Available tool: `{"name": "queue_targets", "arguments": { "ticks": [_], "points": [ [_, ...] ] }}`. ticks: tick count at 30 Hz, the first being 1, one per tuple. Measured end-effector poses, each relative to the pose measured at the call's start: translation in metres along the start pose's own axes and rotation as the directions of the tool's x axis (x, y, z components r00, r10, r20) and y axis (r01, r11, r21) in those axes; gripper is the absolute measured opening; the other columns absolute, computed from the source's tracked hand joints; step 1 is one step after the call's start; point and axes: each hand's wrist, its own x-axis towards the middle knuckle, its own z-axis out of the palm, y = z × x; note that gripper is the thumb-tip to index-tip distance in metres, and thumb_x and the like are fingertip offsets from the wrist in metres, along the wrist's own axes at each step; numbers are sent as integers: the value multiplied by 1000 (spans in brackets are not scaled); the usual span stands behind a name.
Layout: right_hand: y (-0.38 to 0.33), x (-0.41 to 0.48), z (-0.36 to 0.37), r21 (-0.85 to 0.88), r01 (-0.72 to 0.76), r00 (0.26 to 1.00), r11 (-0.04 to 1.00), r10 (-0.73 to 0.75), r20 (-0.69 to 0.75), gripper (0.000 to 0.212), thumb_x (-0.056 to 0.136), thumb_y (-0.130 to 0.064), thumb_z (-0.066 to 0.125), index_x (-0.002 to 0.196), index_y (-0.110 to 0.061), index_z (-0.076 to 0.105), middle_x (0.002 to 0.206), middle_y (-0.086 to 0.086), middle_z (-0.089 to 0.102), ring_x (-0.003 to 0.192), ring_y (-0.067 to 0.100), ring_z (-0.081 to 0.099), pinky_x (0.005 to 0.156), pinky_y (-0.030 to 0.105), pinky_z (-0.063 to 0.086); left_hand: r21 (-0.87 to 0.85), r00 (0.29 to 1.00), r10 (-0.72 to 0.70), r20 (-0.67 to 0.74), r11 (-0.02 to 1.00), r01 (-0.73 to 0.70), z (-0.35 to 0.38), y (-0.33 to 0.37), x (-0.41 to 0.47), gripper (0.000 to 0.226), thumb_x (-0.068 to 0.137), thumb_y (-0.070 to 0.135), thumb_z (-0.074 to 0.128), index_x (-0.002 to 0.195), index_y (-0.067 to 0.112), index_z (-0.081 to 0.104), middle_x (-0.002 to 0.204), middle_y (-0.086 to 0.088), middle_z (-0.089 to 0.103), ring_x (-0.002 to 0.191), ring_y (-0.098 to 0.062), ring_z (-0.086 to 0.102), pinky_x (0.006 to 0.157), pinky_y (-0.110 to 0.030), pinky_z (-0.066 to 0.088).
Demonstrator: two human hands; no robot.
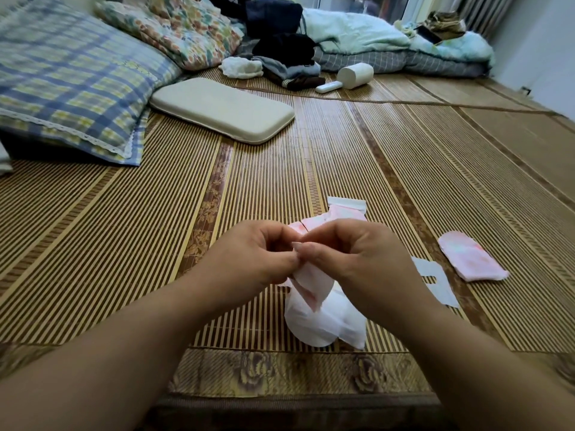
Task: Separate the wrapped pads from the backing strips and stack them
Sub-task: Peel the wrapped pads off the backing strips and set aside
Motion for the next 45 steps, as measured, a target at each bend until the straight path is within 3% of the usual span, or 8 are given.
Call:
{"name": "queue_targets", "arguments": {
  "ticks": [3,5,10,14,20,25,30,45],
  "points": [
    [4,-5,-3,153,-11,998,988,1,69,37,68,-39,77,102,-28,66,86,-5,74,79,6,70,67,26,57,-133,998,-47,-42,990,41,-4,1,1,4,77,15,68,81,15,70,84,-13,71,78,-27,69,71,-38,58],
    [10,-9,-2,14,24,993,1000,-26,116,50,60,-47,77,104,-36,58,94,-14,69,89,-1,64,73,19,55,-319,994,-97,-46,945,77,-6,3,2,13,68,16,70,81,12,69,81,-12,71,75,-26,69,67,-33,59],
    [15,-9,1,-199,133,991,971,-134,6,8,82,-25,68,90,-26,69,70,-11,68,62,1,59,55,17,47,-493,994,-94,-58,869,53,0,10,2,23,63,23,69,85,18,71,78,-2,74,72,-17,70,59,-23,55],
    [27,6,-31,-99,0,991,995,-14,-134,17,77,-7,57,72,-22,64,63,-2,64,53,11,56,46,11,40,-19,980,55,-189,998,-59,5,2,2,39,69,38,70,103,48,52,81,0,69,76,-10,70,63,-25,57],
    [95,25,-132,151,-440,791,885,462,-402,30,88,-19,60,118,-17,55,103,11,64,78,21,68,57,37,55,600,982,94,-163,800,23,4,-24,3,50,75,45,67,121,45,48,96,22,60,78,8,61,54,-9,43],
    [149,14,-161,47,-702,644,711,661,-386,36,91,-10,56,126,-4,53,99,16,62,82,27,63,63,39,54,681,978,75,-194,728,79,1,-38,4,43,76,45,68,116,39,56,112,13,60,90,0,57,63,-20,40],
    [161,13,-160,-91,-736,626,671,622,-470,37,87,-16,61,122,-4,58,117,19,63,102,34,59,93,51,47,698,985,54,-166,712,79,1,-44,7,38,75,49,64,111,40,58,106,19,56,85,7,54,62,-21,40],
    [185,10,-169,-130,-787,510,604,516,-688,28,86,-11,59,112,-1,65,113,25,64,99,42,59,84,44,48,673,989,-1,-146,733,100,-1,-45,7,30,75,47,65,104,40,61,103,18,56,84,8,54,62,-21,43]
  ]
}}
